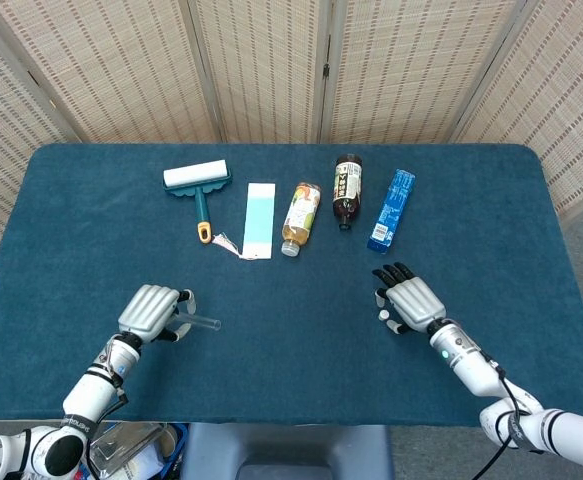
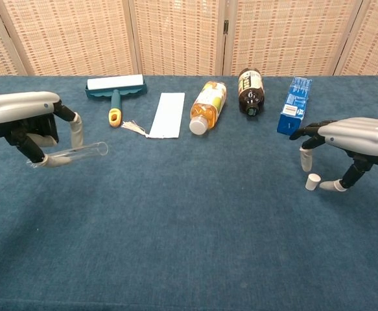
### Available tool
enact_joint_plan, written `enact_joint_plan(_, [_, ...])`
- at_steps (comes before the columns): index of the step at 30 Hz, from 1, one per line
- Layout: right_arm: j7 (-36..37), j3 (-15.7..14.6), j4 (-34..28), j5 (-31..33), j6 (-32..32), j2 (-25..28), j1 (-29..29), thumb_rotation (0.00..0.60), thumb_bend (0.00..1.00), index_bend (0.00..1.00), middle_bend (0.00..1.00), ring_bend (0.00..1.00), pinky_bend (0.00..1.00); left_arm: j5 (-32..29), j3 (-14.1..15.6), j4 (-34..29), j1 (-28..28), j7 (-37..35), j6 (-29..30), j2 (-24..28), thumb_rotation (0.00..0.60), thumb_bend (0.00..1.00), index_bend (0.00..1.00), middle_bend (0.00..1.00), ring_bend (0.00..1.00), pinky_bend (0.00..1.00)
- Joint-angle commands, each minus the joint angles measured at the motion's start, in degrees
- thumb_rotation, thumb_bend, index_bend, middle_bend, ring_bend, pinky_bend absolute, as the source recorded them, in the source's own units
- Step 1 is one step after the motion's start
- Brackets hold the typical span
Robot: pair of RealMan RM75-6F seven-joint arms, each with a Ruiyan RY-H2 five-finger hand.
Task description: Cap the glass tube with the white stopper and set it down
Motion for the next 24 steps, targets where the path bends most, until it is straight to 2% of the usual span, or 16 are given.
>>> enact_joint_plan(1, [0.00,0.05,0.15,0.17,-0.12,-0.22,0.08,0.600,0.27,0.43,0.08,0.00,0.00,0.08,0.02,0.08,0.02,-0.09,-0.05,-0.06,0.600,0.38,0.61,1.00,1.00,1.00])
enact_joint_plan(10, [-0.16,0.10,0.47,0.29,-0.26,-0.68,0.38,0.600,0.31,0.43,0.10,0.00,0.00,0.22,0.00,0.40,0.18,-0.56,-0.15,-0.02,0.600,0.38,0.61,1.00,1.00,1.00])
enact_joint_plan(24, [-0.71,-0.04,0.44,0.94,-0.68,-0.80,0.51,0.600,0.34,0.49,0.15,0.00,0.00,0.48,0.12,0.81,0.35,-0.87,-0.35,-0.33,0.600,0.38,0.61,1.00,1.00,1.00])
